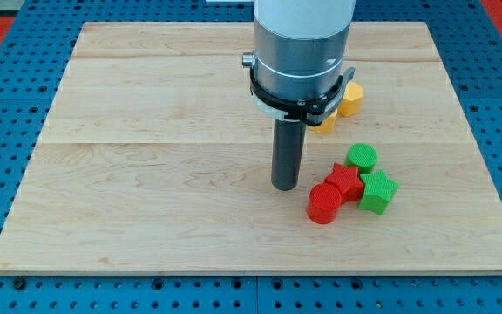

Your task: Move the blue blocks to the top left corner

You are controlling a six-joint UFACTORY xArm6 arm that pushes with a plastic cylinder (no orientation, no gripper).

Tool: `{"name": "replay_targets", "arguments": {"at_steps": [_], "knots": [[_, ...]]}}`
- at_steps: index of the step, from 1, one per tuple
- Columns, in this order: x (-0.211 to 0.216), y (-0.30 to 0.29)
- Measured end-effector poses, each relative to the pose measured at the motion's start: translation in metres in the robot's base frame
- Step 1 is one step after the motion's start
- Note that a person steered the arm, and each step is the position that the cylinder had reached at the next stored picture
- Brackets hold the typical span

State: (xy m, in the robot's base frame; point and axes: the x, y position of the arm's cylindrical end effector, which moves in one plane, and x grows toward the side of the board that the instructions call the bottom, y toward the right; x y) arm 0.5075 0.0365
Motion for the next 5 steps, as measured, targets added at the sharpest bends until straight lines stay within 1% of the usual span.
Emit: {"name": "replay_targets", "arguments": {"at_steps": [3,4,5], "knots": [[-0.001,0.000],[-0.009,-0.028],[-0.028,-0.057]]}}
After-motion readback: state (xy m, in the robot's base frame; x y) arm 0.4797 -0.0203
